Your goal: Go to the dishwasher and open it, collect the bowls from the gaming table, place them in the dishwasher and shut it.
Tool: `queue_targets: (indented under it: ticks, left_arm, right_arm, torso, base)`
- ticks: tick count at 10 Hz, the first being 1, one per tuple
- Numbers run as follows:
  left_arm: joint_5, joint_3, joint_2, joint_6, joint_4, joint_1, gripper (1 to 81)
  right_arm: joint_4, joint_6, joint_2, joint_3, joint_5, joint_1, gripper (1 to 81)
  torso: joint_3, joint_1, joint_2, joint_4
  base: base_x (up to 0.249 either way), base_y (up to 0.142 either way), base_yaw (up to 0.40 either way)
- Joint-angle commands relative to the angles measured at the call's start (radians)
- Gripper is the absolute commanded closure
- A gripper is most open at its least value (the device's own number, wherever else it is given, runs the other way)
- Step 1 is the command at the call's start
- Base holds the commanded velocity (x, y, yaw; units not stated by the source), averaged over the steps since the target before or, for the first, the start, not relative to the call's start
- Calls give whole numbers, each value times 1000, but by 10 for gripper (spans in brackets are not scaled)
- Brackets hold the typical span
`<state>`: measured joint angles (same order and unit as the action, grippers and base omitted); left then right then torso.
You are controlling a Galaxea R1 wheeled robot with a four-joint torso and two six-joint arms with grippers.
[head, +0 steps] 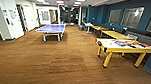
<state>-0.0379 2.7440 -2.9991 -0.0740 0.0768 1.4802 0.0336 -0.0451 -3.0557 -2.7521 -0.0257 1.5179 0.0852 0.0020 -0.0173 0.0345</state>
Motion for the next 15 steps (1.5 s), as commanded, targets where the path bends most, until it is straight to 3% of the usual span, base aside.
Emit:
queue_targets:
  ticks: [1,15]
  left_arm:
    - [52,2,5,8,1,-39,10]
    - [50,2,5,8,-3,-31,10]
  right_arm:
    - [-8,1,1,-3,56,-43,10]
    - [-8,2,1,-1,56,-40,10]
  torso:
    - [0,0,0,0]
    - [0,0,0,0]
  base:
    - [216,0,0]
    - [220,0,0]
